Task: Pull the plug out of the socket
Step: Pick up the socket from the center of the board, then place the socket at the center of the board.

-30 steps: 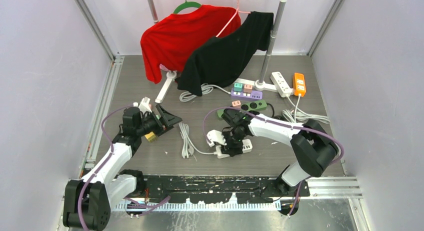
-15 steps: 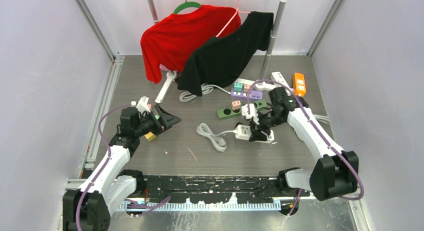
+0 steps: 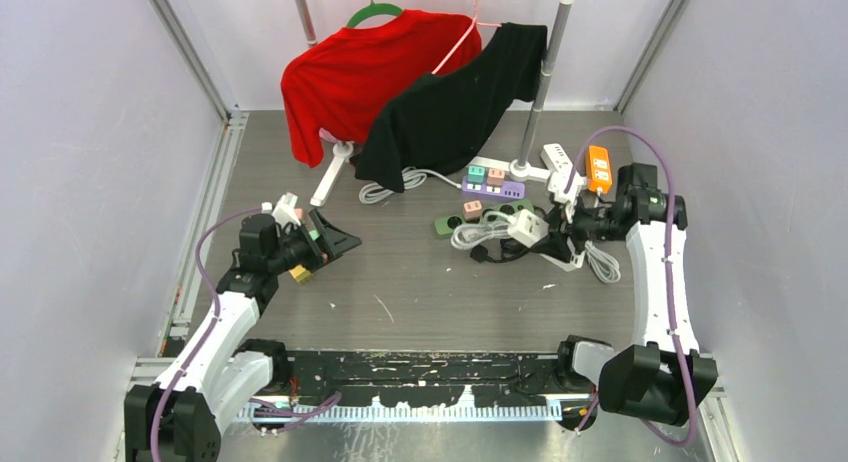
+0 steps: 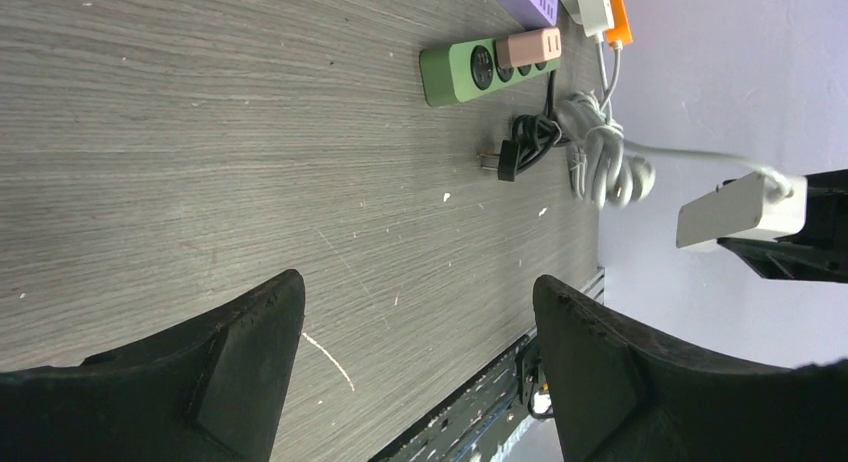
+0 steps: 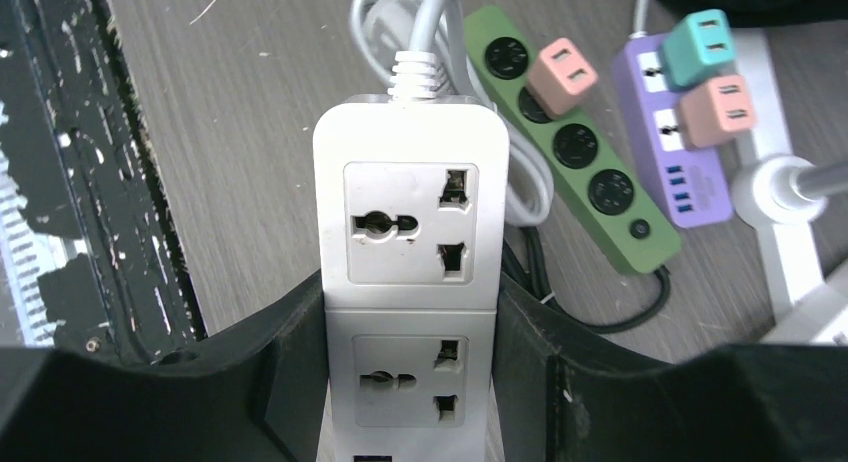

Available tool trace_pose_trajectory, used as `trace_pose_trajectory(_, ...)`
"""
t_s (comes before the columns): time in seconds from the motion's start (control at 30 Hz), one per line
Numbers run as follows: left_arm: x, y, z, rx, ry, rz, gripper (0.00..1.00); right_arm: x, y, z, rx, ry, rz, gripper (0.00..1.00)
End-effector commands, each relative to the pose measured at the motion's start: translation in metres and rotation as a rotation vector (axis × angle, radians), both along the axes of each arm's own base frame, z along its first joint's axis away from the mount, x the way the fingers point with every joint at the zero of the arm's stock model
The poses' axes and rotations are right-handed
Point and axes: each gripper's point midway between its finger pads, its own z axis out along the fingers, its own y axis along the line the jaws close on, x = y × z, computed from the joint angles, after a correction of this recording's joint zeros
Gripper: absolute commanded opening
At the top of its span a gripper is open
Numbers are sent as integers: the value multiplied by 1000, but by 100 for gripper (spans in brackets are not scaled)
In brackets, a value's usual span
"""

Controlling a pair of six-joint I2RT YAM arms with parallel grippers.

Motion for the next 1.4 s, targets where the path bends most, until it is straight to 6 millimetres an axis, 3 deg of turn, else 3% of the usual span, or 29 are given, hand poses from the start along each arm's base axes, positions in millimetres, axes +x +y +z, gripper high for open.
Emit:
trace_pose_trajectory(0.0, 5, 0, 27, 12, -90, -18, 84, 5, 2, 51, 126, -104, -52, 1)
trace_pose_trajectory(0.2, 1, 0, 24, 24, -86, -30, 84, 39, -30, 72, 171, -103, -289, 1)
trace_pose_trajectory(0.57, -7, -5, 27, -9, -101, -63, 84, 109, -113, 82, 199, -97, -834, 1)
trace_pose_trajectory(0.97, -13, -6, 28, -26, -108, -68, 84, 193, -186, 100, 310, -166, -1193, 1)
trace_pose_trajectory(1.03, -13, -7, 29, -35, -112, -66, 84, 205, -188, 86, 291, -133, -1204, 1)
trace_pose_trajectory(1.1, -14, -7, 28, -43, -110, -65, 84, 212, -178, 58, 237, -51, -1177, 1)
trace_pose_trajectory(1.23, -15, -7, 29, -44, -109, -65, 84, 212, -149, -3, 165, 110, -1117, 1)
trace_pose_trajectory(1.37, -16, -7, 28, -39, -109, -67, 84, 210, -147, -46, 150, 212, -1138, 2)
